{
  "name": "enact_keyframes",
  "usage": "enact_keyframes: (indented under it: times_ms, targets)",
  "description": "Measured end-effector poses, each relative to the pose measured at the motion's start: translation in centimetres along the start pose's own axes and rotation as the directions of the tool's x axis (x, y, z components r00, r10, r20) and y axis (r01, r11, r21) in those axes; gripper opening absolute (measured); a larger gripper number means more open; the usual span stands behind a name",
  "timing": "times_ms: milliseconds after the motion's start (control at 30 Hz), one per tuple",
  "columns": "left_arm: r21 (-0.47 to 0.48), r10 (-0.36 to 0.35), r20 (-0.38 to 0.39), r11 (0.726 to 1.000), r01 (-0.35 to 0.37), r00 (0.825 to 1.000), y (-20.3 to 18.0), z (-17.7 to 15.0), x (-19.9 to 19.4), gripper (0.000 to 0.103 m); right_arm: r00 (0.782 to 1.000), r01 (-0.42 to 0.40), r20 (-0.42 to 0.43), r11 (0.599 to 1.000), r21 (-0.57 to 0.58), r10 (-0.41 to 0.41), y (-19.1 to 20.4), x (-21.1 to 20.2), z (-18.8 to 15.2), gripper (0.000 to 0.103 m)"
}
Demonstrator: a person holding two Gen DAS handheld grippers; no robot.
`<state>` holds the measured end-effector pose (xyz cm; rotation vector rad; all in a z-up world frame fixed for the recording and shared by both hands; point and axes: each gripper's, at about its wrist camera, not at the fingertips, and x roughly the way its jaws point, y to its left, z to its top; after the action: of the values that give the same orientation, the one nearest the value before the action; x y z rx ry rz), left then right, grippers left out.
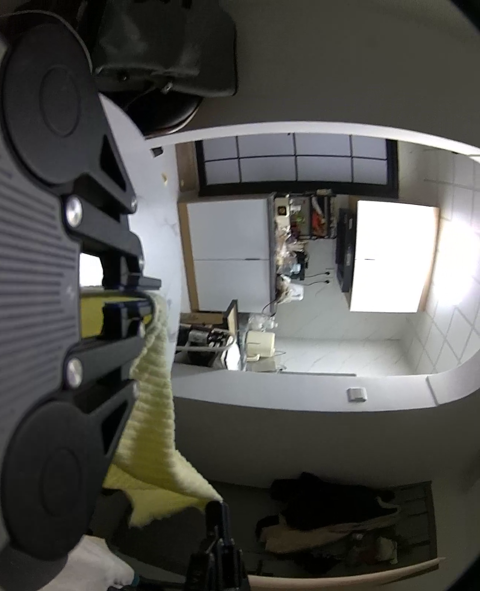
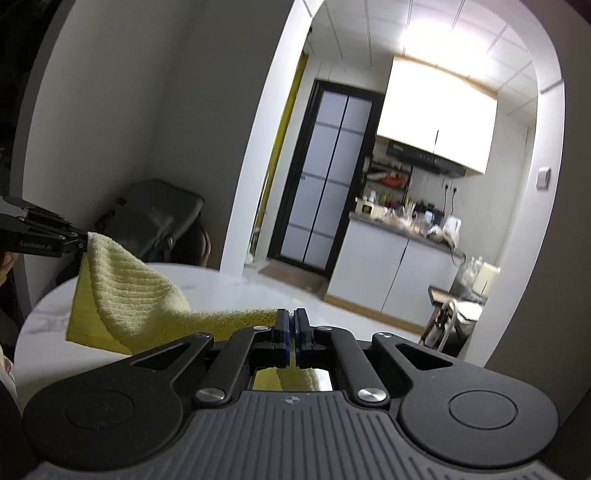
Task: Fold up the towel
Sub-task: 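Hold the towel up between both grippers, stretching it open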
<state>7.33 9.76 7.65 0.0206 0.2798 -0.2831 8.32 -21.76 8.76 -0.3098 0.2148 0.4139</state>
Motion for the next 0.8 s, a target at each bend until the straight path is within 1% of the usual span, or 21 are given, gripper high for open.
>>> enact_keyframes:
  times_ms: [100, 200, 333, 567, 700, 800]
  targets:
    - [0.003, -0.013, 0.023, 1.0, 0.013, 1.0, -0.4, 1.0, -1.3, 0.006, 0.999, 0.002, 0.039, 1.0, -0.004, -0.001, -0.1, -0.9, 0.9, 0.003]
    - [0.043, 0.004, 0.038, 0.999, -0.006, 0.999, -1.2, 2.2, -2.8, 0.006, 0.998, 0.003, 0.065, 1.0, -0.002, -0.003, -0.2, -1.7, 1.4, 0.003]
    - [0.075, 0.006, 0.066, 0.997, -0.011, 0.998, -2.0, 3.6, -4.6, 0.006, 0.995, 0.007, 0.103, 1.0, -0.005, -0.006, -0.3, -2.8, 2.3, 0.003]
    - [0.12, 0.021, 0.09, 0.992, -0.032, 0.996, -3.4, 4.5, -7.4, 0.006, 0.983, 0.01, 0.181, 1.0, -0.006, -0.009, -0.4, -5.3, 3.5, 0.003]
    - [0.141, 0.018, 0.102, 0.989, -0.032, 0.995, -4.2, 5.0, -8.8, 0.006, 0.977, 0.006, 0.212, 1.0, -0.009, -0.004, -0.4, -6.2, 4.1, 0.003]
    - [0.151, 0.011, 0.108, 0.988, -0.027, 0.994, -4.7, 5.3, -9.7, 0.006, 0.969, 0.014, 0.248, 1.0, -0.016, -0.009, -0.4, -7.6, 4.8, 0.003]
